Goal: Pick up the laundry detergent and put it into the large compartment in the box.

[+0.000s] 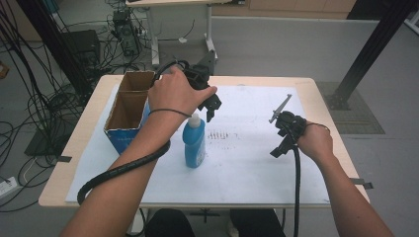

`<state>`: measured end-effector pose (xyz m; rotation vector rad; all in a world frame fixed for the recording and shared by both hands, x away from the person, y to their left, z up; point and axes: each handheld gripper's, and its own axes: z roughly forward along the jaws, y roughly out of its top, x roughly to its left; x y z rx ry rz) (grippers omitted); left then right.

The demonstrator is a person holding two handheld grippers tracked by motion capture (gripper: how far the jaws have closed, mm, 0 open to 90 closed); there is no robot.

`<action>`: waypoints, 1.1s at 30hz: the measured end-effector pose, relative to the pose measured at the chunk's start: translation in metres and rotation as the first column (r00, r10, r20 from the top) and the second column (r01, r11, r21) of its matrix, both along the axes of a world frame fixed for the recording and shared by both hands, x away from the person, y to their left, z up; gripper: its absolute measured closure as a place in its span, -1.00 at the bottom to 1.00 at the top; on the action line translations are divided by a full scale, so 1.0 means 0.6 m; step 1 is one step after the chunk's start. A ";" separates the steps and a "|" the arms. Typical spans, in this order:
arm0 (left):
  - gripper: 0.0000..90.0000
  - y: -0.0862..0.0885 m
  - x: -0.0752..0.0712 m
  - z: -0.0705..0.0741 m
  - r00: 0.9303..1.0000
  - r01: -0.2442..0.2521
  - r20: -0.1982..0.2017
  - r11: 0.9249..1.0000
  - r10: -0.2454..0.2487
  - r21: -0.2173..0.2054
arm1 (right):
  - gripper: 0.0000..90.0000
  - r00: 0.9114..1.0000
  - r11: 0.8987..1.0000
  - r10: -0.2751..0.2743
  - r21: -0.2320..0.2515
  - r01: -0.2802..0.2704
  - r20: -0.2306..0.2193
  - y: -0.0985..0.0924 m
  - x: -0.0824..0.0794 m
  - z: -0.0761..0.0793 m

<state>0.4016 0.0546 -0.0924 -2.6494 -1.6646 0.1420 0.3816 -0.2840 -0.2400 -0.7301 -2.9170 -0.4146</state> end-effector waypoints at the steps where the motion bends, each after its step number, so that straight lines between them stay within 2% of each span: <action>1: -0.89 -0.001 -0.001 0.000 1.000 0.002 0.003 1.000 -0.002 0.001 | -0.93 1.000 1.000 0.000 0.000 0.000 0.001 0.000 0.000 0.000; 33: -0.90 -0.001 -0.001 -0.002 1.000 0.007 0.001 1.000 -0.007 -0.002 | -0.93 1.000 1.000 0.001 -0.008 0.000 0.008 0.003 -0.003 0.003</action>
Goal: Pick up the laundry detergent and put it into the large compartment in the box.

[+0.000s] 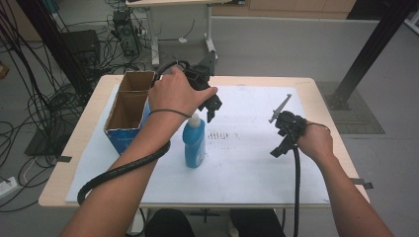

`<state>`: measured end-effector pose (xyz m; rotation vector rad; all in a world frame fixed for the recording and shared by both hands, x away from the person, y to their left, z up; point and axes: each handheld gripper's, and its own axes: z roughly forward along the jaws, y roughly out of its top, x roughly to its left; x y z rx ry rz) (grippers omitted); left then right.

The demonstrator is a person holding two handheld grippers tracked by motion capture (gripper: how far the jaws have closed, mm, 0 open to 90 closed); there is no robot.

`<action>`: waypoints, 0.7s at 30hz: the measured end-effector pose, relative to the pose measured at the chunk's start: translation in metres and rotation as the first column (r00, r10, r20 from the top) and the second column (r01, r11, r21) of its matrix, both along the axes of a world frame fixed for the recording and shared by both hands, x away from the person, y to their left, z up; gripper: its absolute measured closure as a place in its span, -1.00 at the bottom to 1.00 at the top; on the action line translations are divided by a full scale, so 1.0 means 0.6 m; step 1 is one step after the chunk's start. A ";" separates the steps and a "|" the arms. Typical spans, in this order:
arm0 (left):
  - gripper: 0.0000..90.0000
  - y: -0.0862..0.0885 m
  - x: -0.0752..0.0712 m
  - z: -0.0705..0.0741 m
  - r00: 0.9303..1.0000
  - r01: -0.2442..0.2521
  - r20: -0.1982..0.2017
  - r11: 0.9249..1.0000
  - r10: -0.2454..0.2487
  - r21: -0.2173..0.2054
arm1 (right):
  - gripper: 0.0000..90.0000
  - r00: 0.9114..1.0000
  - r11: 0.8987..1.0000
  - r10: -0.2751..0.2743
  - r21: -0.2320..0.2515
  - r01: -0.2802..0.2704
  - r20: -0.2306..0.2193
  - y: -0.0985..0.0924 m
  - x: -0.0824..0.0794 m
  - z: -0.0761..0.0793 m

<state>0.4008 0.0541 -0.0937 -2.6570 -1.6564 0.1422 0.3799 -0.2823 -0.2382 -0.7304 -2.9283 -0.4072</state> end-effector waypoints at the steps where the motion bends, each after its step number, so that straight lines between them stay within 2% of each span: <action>1: -0.90 0.001 0.000 -0.001 1.000 0.001 -0.002 1.000 -0.001 -0.003 | -0.93 1.000 1.000 0.000 0.001 0.000 0.000 0.000 0.000 0.000; 21: -0.90 -0.002 -0.001 -0.001 1.000 -0.002 -0.004 1.000 0.002 0.002 | -0.93 1.000 1.000 0.000 0.003 0.000 0.004 0.001 -0.002 0.001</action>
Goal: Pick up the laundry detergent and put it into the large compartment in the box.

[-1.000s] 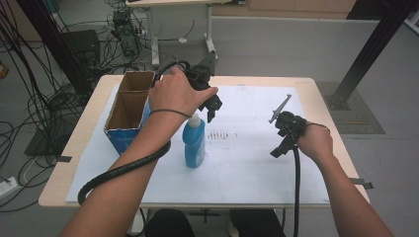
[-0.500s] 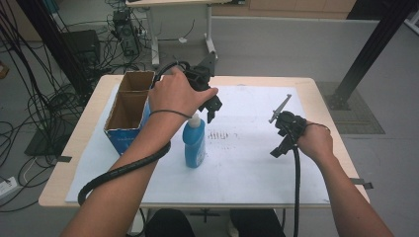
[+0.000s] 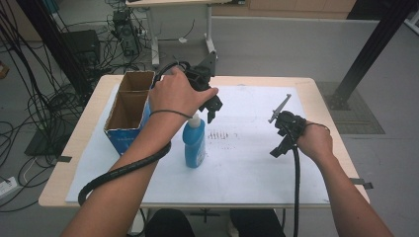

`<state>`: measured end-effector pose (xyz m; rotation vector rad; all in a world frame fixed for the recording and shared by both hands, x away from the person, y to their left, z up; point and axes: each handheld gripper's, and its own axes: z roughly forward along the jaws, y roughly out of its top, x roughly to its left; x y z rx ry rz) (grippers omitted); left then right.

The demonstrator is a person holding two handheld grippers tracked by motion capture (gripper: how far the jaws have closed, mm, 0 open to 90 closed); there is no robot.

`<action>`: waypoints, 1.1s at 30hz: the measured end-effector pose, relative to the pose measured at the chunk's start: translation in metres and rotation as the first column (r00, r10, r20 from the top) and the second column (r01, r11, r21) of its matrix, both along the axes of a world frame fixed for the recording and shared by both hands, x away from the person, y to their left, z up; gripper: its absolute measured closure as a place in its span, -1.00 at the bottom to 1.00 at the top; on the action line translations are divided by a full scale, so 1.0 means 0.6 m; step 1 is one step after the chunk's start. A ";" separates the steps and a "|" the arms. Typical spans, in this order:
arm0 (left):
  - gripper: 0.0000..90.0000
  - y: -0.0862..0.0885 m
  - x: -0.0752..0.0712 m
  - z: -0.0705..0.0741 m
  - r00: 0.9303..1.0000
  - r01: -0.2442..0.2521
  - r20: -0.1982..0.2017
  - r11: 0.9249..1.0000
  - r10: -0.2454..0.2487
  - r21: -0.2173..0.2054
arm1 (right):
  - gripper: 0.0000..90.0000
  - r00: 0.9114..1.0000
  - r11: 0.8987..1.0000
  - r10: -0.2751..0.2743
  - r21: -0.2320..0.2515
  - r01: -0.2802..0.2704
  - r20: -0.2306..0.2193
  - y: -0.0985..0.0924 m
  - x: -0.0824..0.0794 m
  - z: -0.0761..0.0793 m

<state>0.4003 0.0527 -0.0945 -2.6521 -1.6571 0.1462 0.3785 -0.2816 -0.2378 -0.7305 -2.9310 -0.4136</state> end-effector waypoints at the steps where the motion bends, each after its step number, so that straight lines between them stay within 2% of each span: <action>1: -0.90 0.000 0.001 0.000 1.000 0.002 -0.003 1.000 -0.002 0.000 | -0.93 1.000 1.000 0.002 0.000 -0.002 0.001 0.000 0.000 0.000; 33: -0.90 -0.001 0.001 -0.007 1.000 -0.002 -0.002 1.000 0.002 0.009 | -0.93 1.000 1.000 0.005 0.003 -0.005 0.005 0.004 -0.002 -0.001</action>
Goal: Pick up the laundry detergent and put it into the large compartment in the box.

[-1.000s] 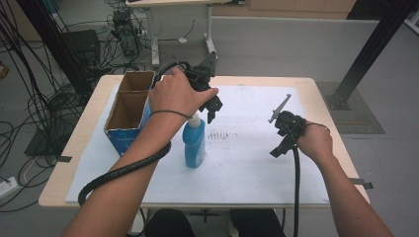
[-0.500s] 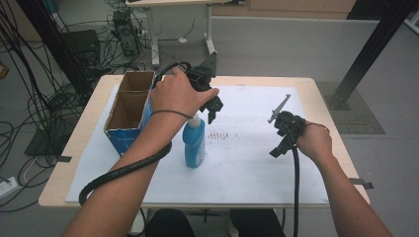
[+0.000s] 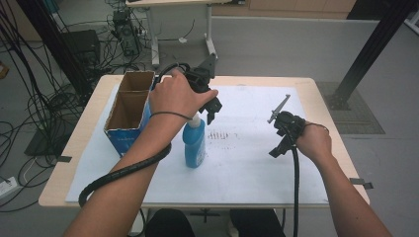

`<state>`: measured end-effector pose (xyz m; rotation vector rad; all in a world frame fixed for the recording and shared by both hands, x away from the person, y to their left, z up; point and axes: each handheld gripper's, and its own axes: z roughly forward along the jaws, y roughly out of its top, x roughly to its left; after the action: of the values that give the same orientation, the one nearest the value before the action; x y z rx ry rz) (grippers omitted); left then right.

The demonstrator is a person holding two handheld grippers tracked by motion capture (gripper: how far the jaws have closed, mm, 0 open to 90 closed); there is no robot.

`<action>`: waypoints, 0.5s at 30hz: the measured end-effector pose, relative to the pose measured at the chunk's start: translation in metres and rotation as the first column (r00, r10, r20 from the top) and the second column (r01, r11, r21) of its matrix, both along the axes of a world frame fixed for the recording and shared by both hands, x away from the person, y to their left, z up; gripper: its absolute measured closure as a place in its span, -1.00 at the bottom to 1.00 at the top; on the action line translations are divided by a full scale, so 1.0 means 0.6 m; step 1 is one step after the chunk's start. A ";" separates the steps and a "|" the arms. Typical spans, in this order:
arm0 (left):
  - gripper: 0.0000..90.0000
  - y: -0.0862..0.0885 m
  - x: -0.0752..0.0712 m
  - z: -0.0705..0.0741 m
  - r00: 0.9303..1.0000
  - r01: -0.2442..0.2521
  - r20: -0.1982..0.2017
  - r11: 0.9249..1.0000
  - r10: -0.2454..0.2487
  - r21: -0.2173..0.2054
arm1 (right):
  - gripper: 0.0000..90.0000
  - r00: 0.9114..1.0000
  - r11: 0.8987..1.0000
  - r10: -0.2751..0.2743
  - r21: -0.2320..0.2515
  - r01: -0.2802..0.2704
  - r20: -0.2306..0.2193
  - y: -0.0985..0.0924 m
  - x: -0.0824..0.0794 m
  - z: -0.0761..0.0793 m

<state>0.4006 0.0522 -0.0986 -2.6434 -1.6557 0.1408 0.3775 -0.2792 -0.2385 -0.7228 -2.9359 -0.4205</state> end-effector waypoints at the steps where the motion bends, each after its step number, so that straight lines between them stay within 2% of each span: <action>1: -0.90 0.001 0.000 0.000 1.000 0.000 0.001 1.000 0.000 -0.002 | -0.93 1.000 1.000 0.001 0.001 -0.001 0.000 0.000 0.000 0.000; 7: -0.90 0.001 -0.001 -0.007 1.000 0.000 0.006 1.000 0.000 -0.001 | -0.93 1.000 1.000 0.000 0.003 0.000 -0.001 -0.001 0.000 -0.002; 15: -0.89 -0.006 -0.001 -0.033 1.000 -0.003 -0.005 1.000 0.003 0.013 | -0.93 1.000 1.000 0.002 0.005 -0.002 -0.007 -0.002 0.000 -0.007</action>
<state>0.3999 0.0488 -0.1185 -2.6292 -1.6532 0.1361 0.3775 -0.2807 -0.2429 -0.7189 -2.9281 -0.4241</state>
